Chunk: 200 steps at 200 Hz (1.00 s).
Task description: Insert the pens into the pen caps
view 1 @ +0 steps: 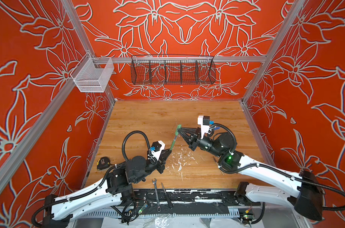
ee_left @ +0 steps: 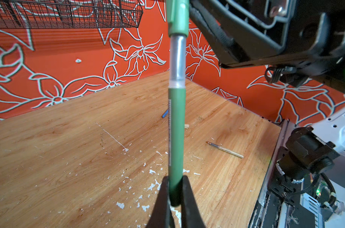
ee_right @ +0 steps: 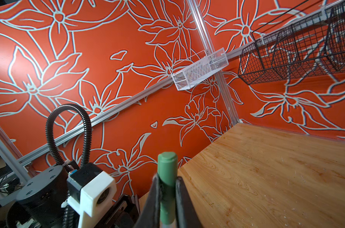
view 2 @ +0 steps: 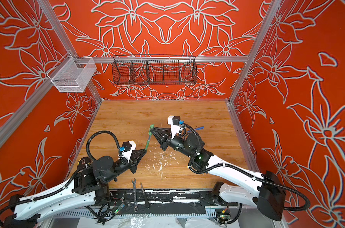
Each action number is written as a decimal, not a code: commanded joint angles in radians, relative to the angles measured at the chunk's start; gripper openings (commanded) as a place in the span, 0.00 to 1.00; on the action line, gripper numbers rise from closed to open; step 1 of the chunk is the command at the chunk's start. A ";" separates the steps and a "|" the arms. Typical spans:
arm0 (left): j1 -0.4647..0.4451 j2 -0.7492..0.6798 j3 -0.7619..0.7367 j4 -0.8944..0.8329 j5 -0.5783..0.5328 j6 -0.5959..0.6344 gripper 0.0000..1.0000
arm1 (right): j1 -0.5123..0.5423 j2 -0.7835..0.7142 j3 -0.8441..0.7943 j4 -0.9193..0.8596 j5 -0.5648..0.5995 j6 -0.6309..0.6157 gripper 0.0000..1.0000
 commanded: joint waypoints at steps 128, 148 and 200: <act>-0.005 0.000 0.069 0.101 0.034 0.054 0.00 | 0.031 -0.003 -0.043 -0.001 0.025 -0.002 0.00; -0.005 0.010 0.086 0.094 0.044 0.059 0.00 | 0.034 -0.017 -0.026 -0.064 0.028 -0.028 0.13; -0.005 0.015 0.092 0.032 0.057 0.027 0.00 | 0.029 -0.113 0.036 -0.341 -0.004 -0.109 0.58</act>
